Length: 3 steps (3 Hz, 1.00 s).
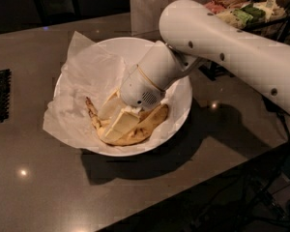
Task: Pick banana from white bowl
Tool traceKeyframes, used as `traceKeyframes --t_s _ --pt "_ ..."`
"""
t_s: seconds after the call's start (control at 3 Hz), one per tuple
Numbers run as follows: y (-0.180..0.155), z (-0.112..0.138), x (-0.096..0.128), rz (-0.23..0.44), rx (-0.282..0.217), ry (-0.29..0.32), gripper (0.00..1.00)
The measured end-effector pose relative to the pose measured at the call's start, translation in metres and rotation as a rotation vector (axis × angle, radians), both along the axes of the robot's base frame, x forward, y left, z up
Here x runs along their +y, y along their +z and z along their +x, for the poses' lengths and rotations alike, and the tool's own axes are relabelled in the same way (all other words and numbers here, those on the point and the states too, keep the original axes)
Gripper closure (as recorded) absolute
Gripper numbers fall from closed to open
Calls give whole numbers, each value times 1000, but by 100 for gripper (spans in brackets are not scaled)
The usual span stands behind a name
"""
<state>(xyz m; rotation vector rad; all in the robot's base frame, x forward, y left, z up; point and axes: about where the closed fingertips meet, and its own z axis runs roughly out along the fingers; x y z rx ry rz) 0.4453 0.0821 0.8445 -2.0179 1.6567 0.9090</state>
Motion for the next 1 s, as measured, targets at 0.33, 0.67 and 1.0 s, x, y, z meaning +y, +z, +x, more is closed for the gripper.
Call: traceKeyframes --t_s 0.33,0.67,1.0 --pt "3 1 1 0 0 0 99" --pt "18 -5 5 -35 -79 24 100" --pt "18 -5 5 -35 -79 24 100"
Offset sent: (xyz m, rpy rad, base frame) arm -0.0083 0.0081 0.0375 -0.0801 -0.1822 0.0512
